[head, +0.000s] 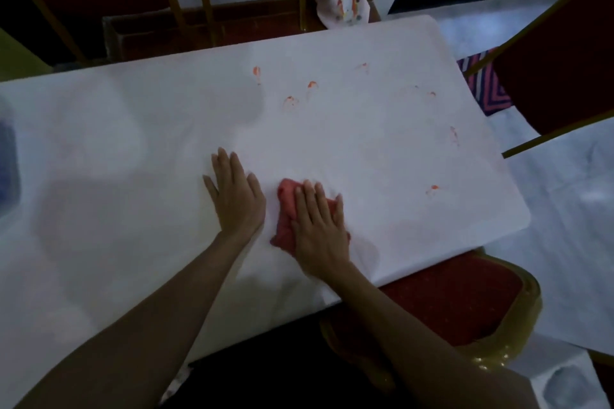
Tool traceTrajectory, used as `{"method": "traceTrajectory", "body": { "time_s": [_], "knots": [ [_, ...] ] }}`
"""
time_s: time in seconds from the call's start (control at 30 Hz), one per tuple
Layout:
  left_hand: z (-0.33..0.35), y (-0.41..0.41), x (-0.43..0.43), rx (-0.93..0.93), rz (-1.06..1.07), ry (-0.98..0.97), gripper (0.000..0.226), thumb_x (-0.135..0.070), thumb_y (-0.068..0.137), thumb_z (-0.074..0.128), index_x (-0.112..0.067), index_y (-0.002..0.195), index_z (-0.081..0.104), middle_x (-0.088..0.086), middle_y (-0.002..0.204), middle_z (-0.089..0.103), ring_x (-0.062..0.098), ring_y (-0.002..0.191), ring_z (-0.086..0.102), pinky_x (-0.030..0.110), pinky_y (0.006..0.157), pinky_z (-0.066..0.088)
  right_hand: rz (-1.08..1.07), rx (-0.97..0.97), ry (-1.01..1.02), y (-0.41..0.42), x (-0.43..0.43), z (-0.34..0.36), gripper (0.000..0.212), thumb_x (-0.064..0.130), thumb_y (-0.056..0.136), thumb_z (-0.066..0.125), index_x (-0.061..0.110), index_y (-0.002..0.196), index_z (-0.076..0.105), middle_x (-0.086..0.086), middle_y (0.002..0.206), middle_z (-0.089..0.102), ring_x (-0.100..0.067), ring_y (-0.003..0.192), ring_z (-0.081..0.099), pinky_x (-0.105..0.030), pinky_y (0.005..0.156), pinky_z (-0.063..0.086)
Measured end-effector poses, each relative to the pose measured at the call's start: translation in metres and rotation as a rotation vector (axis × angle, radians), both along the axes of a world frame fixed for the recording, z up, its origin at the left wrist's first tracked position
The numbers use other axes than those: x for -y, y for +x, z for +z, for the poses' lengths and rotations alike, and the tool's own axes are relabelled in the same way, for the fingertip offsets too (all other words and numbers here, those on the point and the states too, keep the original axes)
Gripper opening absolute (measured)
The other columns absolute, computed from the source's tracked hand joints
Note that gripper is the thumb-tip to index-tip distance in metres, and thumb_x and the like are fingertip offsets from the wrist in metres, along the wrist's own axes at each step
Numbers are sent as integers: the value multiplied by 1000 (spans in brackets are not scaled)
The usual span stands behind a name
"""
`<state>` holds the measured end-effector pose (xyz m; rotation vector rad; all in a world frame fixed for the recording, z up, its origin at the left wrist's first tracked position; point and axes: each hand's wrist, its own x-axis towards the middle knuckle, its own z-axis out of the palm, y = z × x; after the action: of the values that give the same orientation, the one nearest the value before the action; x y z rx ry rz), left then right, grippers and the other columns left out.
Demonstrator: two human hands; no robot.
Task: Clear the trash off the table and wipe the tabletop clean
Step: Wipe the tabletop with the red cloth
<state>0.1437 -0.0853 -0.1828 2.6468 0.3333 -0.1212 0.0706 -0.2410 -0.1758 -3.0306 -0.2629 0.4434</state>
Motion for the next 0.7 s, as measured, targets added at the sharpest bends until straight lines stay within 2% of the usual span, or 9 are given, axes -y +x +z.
{"method": "traceTrajectory", "body": {
  "time_s": [0.1, 0.13, 0.2, 0.27, 0.33, 0.43, 0.53, 0.6, 0.7],
  "knots": [
    [-1, 32, -5, 18, 38, 33, 55, -23, 104, 32, 0, 154, 22, 16, 165, 8, 28, 154, 2, 52, 123, -1, -244, 20, -41, 49, 59, -3, 86, 59, 94, -14, 2, 157, 2, -16, 165, -3, -35, 153, -5, -61, 120, -5],
    [-2, 43, -8, 18, 49, 50, 56, -22, 104, 32, 0, 154, 21, 15, 165, 8, 28, 154, 2, 52, 123, -2, -360, 30, -32, 69, 75, -4, 83, 55, 96, -13, 1, 157, 2, -18, 165, -2, -35, 152, -7, -62, 120, -5],
    [-1, 63, -14, 5, 99, 67, 56, -22, 104, 32, -1, 155, 19, 15, 166, 7, 27, 154, 2, 52, 123, -2, -577, 31, 20, 106, 96, -3, 98, 67, 89, -13, -3, 156, 3, -23, 164, -1, -38, 152, -7, -58, 120, -9],
    [-3, 78, -16, -27, 182, 68, 57, -23, 104, 31, -2, 155, 17, 14, 166, 7, 26, 154, 2, 53, 123, 0, -706, 38, 72, 136, 97, -6, 107, 77, 86, 2, -5, 155, 4, -26, 163, 1, -41, 152, -4, -57, 122, -3],
    [-10, 83, -12, -31, 249, 107, 57, -25, 104, 28, -2, 156, 17, 13, 166, 8, 26, 154, 4, 54, 123, 3, -668, 71, 105, 147, 71, -5, 99, 72, 92, 16, -3, 156, 5, -24, 164, 3, -39, 152, 0, -57, 122, 7],
    [-20, 81, -3, 35, 284, 213, 58, -29, 103, 25, -4, 155, 21, 12, 165, 14, 26, 154, 8, 54, 123, 7, -361, 66, 205, 143, 21, -1, 96, 69, 89, -12, 5, 158, 4, -13, 166, 2, -31, 154, -2, -50, 125, 3],
    [-28, 83, -2, 63, 293, 251, 57, -28, 103, 24, -5, 155, 22, 13, 165, 17, 27, 153, 10, 53, 123, 8, -178, 43, 268, 164, 22, 2, 96, 63, 86, -25, 8, 158, 4, -9, 166, 2, -28, 154, -3, -51, 124, 3],
    [-30, 83, -3, 78, 293, 262, 56, -28, 103, 24, -5, 154, 23, 13, 164, 17, 26, 153, 10, 53, 123, 8, -186, 128, 220, 198, 40, -1, 99, 62, 85, -27, 5, 158, 9, -12, 165, 6, -31, 154, 2, -53, 124, 3],
    [-34, 85, -2, 104, 307, 277, 55, -26, 104, 25, -4, 154, 26, 13, 164, 20, 25, 153, 12, 53, 122, 10, -382, 174, 166, 267, 57, -10, 98, 66, 87, -19, 3, 157, 8, -15, 166, 7, -33, 153, 3, -53, 124, 1]
  ]
}}
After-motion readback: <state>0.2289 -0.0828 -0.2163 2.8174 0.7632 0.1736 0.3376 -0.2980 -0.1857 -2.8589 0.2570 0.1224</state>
